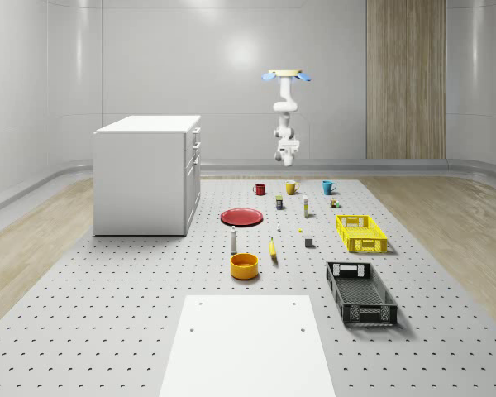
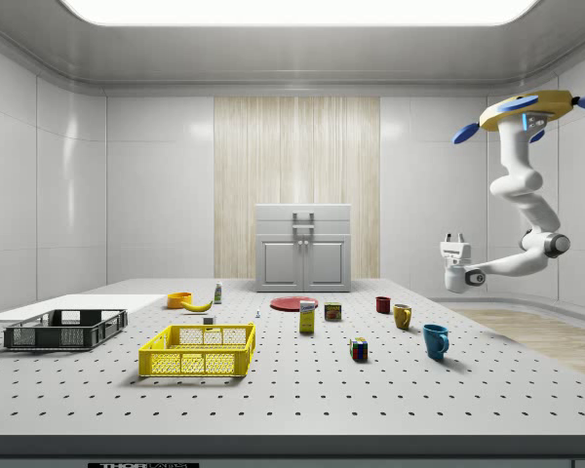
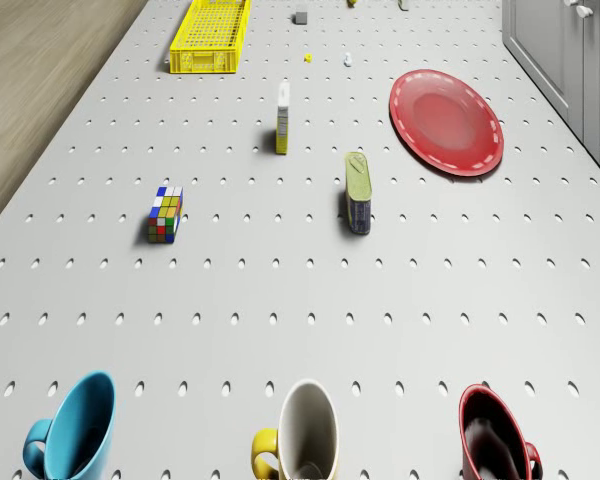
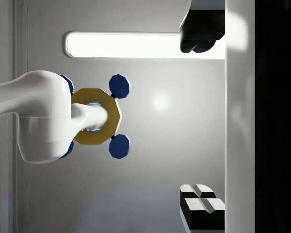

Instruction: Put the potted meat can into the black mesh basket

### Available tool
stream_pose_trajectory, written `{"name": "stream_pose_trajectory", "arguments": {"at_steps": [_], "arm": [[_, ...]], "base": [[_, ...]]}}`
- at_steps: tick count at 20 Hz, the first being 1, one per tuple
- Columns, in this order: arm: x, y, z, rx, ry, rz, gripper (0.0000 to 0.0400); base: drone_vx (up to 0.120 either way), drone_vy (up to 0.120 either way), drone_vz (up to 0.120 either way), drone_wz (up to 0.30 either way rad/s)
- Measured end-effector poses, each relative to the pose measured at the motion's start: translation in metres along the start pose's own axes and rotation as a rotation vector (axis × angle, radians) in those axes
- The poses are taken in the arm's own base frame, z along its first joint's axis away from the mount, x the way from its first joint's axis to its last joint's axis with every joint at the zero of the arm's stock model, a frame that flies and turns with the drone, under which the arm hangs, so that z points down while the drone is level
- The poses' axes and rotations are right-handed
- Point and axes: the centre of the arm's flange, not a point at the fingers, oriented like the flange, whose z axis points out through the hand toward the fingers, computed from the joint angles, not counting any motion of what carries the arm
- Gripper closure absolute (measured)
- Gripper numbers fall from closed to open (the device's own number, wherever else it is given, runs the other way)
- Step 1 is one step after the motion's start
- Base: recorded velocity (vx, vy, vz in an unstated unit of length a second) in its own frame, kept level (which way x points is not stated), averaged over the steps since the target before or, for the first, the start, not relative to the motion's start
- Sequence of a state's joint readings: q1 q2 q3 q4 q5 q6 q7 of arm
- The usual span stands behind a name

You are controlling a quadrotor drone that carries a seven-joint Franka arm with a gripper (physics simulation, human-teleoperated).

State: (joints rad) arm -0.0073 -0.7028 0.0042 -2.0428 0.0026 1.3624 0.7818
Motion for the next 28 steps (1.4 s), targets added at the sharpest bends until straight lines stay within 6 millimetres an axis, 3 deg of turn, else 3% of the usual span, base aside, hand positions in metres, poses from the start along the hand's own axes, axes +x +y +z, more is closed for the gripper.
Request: {"name": "stream_pose_trajectory", "arguments": {"at_steps": [22,28], "arm": [[-0.0019,0.0003,-0.0008,0.003,0.02,0.0,0.0],[-0.0038,-0.0009,-0.0007,-0.009,0.039,0.0,0.0]], "base": [[0.12,-0.12,0.0,0.0],[0.12,-0.013,0.0,0.0]]}}
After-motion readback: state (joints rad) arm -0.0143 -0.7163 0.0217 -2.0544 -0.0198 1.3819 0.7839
